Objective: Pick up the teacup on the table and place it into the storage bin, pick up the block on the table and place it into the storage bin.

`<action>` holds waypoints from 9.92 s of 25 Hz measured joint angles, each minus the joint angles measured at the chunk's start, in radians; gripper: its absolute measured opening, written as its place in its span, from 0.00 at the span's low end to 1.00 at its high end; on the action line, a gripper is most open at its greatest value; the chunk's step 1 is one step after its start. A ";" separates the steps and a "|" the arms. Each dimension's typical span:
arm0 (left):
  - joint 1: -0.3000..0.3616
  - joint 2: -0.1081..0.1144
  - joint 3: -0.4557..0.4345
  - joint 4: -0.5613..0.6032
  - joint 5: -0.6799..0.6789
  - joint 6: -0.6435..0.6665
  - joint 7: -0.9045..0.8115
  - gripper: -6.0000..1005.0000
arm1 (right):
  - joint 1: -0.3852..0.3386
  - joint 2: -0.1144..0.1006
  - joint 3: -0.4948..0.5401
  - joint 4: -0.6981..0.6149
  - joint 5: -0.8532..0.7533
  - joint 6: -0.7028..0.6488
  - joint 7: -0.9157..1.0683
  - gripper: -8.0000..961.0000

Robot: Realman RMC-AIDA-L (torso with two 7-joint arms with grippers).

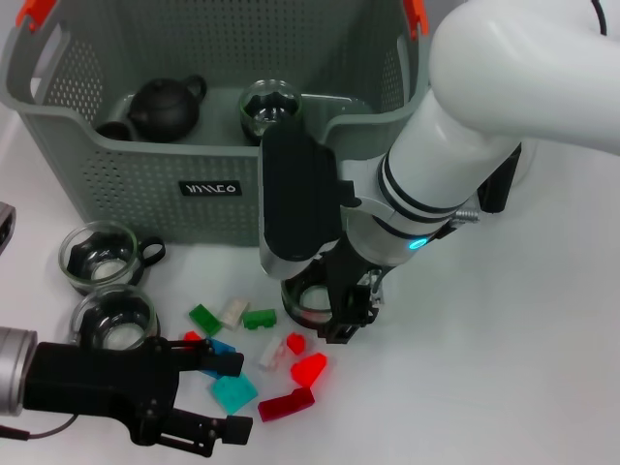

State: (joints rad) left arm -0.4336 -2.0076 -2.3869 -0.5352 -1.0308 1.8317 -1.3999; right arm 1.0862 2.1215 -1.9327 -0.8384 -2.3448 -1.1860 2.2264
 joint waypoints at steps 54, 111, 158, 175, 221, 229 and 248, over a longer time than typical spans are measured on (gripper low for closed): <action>-0.002 0.001 0.000 0.012 -0.002 -0.016 0.004 0.91 | 0.001 -0.007 -0.075 -0.025 0.028 -0.008 0.004 0.07; 0.004 0.003 0.007 0.011 -0.002 -0.009 0.016 0.91 | 0.168 -0.025 0.715 0.306 -0.174 0.415 -0.088 0.07; 0.010 0.003 0.011 0.024 0.000 -0.030 0.025 0.91 | 0.177 -0.024 0.727 0.308 -0.150 0.347 -0.074 0.27; 0.033 0.026 -0.059 0.020 -0.001 0.009 0.015 0.91 | -0.056 -0.025 0.794 -0.266 0.102 -0.006 -0.065 0.67; -0.001 0.180 -0.234 -0.315 0.119 0.047 -0.743 0.91 | -0.314 -0.092 0.822 -0.470 0.159 -0.790 -0.177 0.72; -0.025 0.156 -0.214 -0.313 0.214 0.062 -0.706 0.91 | -0.292 -0.091 0.869 -0.423 0.159 -0.784 -0.202 0.72; -0.062 0.103 -0.184 -0.436 0.364 0.054 -0.966 0.91 | -0.277 -0.092 0.872 -0.402 0.153 -0.737 -0.233 0.72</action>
State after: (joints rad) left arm -0.4955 -1.9051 -2.5705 -0.9717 -0.6673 1.8857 -2.3662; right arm 0.8088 2.0293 -1.0610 -1.2401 -2.1916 -1.9228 1.9931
